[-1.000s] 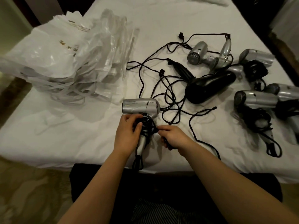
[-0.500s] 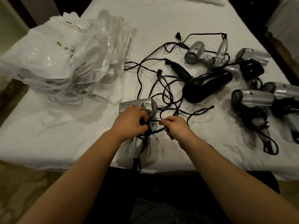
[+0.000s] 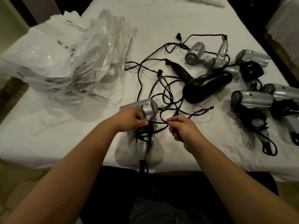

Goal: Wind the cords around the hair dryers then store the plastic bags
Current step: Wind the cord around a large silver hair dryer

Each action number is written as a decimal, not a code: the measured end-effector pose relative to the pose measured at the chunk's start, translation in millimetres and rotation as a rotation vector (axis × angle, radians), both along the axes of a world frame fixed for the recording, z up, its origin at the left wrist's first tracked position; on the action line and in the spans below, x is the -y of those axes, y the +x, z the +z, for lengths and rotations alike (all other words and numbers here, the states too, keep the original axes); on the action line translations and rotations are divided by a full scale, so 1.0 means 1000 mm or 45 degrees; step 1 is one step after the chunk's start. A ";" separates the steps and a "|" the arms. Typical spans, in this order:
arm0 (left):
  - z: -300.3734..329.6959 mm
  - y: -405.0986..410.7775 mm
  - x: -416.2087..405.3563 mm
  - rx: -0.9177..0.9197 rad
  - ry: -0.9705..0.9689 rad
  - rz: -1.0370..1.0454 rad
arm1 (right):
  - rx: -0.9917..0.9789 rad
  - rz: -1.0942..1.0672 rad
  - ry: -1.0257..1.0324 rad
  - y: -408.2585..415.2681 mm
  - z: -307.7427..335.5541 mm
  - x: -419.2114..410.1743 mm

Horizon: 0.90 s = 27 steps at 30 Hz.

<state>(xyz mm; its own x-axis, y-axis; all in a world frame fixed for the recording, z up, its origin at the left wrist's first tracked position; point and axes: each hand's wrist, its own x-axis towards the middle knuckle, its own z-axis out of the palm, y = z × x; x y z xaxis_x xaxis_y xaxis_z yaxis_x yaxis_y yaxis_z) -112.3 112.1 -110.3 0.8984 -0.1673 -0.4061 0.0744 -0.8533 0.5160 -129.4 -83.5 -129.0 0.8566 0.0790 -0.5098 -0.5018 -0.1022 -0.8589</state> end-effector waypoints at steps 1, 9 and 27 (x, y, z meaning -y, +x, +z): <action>0.000 0.000 0.002 0.022 0.013 0.042 | 0.033 0.044 -0.035 -0.002 0.002 -0.004; 0.002 0.004 0.027 -0.010 0.176 0.209 | 0.155 0.268 0.127 -0.012 0.022 -0.017; 0.004 -0.006 0.016 -0.161 -0.533 0.147 | 0.464 0.425 -0.366 0.011 0.002 -0.024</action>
